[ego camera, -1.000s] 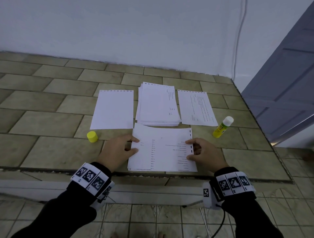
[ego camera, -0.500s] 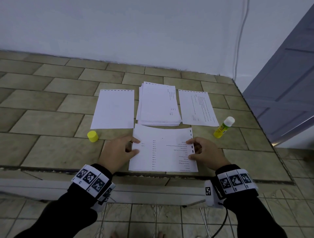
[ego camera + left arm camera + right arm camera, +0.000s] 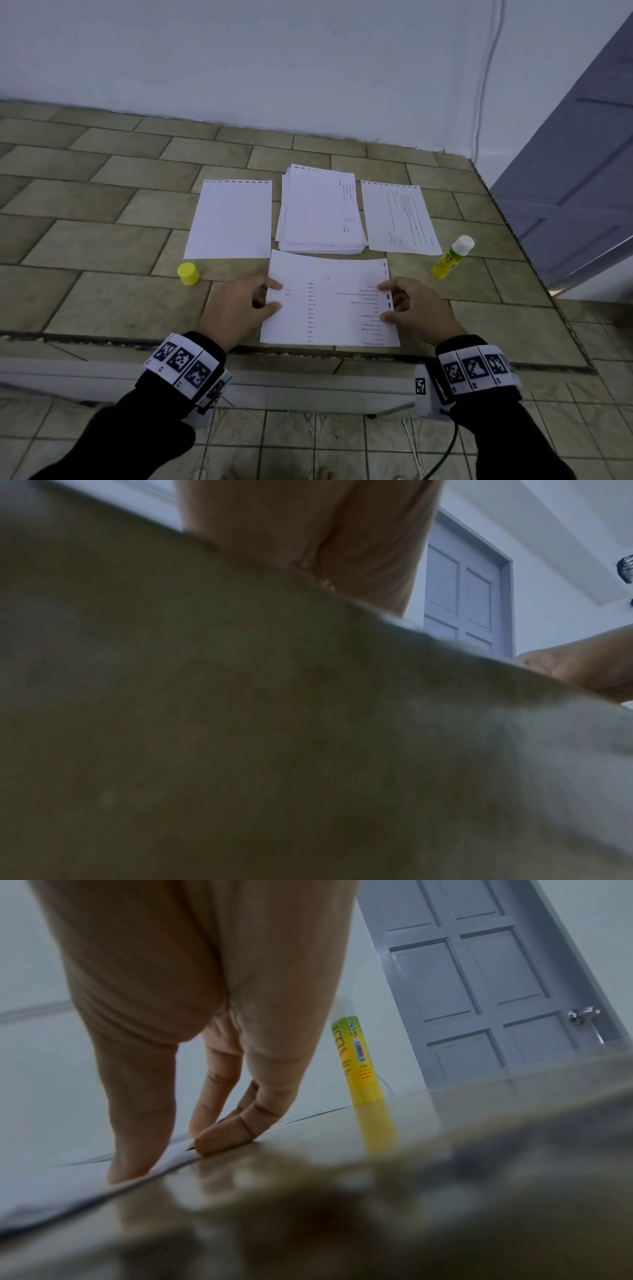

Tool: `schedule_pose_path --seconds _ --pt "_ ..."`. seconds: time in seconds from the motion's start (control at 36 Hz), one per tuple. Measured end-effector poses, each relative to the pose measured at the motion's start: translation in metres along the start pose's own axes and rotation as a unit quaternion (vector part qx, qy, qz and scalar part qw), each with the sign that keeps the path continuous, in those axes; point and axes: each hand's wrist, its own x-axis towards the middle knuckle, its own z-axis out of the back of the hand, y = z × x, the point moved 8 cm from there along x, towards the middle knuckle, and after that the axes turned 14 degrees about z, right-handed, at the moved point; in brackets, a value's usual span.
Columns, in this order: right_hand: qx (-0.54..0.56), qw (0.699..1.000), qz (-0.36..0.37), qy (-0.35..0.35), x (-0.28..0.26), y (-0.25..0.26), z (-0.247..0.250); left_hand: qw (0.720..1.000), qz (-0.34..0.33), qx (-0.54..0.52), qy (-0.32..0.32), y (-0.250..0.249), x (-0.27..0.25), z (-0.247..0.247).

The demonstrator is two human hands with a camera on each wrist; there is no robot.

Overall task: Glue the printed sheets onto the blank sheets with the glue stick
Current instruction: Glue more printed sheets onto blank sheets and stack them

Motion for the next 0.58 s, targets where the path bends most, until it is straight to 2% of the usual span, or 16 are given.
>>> schedule_pose_path --seconds 0.14,0.28,0.42,0.58 --pt "-0.045 0.999 -0.002 0.014 0.001 0.004 -0.002 0.999 -0.038 0.022 -0.001 -0.001 0.002 -0.005" --pt "-0.147 0.989 -0.014 0.023 -0.005 0.008 -0.001 0.981 -0.116 0.137 -0.074 -0.009 -0.005 -0.004" --pt "-0.191 0.981 -0.026 0.038 -0.009 0.015 -0.001 0.983 -0.088 0.151 -0.052 -0.01 0.004 -0.018" --pt "-0.19 0.98 -0.022 0.047 -0.012 0.018 -0.001 0.965 -0.085 0.243 -0.05 -0.001 0.013 -0.039"
